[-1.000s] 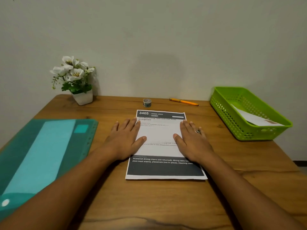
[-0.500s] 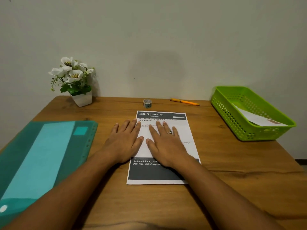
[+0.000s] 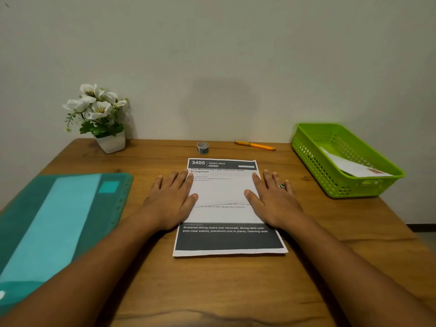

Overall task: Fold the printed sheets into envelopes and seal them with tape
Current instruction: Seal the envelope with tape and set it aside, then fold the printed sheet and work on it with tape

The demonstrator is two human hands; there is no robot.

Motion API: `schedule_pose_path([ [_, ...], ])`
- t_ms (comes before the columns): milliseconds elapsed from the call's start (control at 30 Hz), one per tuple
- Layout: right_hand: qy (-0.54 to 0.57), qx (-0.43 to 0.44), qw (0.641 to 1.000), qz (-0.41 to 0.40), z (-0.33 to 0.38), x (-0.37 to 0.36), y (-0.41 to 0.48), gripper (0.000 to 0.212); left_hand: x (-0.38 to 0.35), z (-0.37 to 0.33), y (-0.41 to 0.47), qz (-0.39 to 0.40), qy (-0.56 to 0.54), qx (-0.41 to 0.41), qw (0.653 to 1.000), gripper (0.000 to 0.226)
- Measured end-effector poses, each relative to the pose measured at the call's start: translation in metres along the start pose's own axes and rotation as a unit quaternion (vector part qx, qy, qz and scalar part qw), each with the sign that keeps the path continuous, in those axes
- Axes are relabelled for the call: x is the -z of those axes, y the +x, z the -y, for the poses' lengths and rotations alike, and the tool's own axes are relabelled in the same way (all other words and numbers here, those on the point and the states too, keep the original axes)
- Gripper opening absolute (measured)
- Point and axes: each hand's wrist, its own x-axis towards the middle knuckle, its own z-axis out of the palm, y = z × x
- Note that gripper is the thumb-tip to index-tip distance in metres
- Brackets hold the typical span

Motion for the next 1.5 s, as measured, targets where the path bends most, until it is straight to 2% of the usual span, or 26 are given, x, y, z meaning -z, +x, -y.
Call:
schedule_pose_path([
  [367, -0.01, -0.01, 0.999, 0.048, 0.012, 0.022, -0.006, 0.08, 0.024, 0.005, -0.017, 0.039, -0.054, -0.001, 0.998, 0.068],
  [700, 0.001, 0.128, 0.992, 0.012, 0.107, 0.028, -0.022, 0.075, 0.043, 0.066, -0.101, -0.07, -0.153, 0.057, 0.984, 0.06],
  [967, 0.02, 0.225, 0.974, 0.024, 0.178, 0.031, -0.046, 0.072, 0.049, 0.114, -0.163, -0.116, -0.168, 0.086, 0.975, 0.051],
  [1067, 0.029, 0.287, 0.957, 0.033, 0.214, 0.034, -0.064, 0.068, 0.051, 0.136, -0.195, -0.117, -0.159, 0.11, 0.974, 0.047],
  [1233, 0.047, 0.392, 0.918, 0.022, 0.279, 0.032, -0.092, 0.058, 0.052, 0.158, -0.248, -0.05, -0.179, 0.15, 0.971, 0.022],
  [1367, 0.068, 0.442, 0.892, 0.074, 0.316, 0.024, -0.101, 0.041, 0.044, 0.164, -0.269, -0.035, -0.202, 0.162, 0.965, 0.035],
  [1500, 0.078, 0.429, 0.895, 0.091, 0.329, 0.021, -0.099, 0.038, 0.045, 0.173, -0.281, -0.027, -0.292, 0.183, 0.938, 0.049],
])
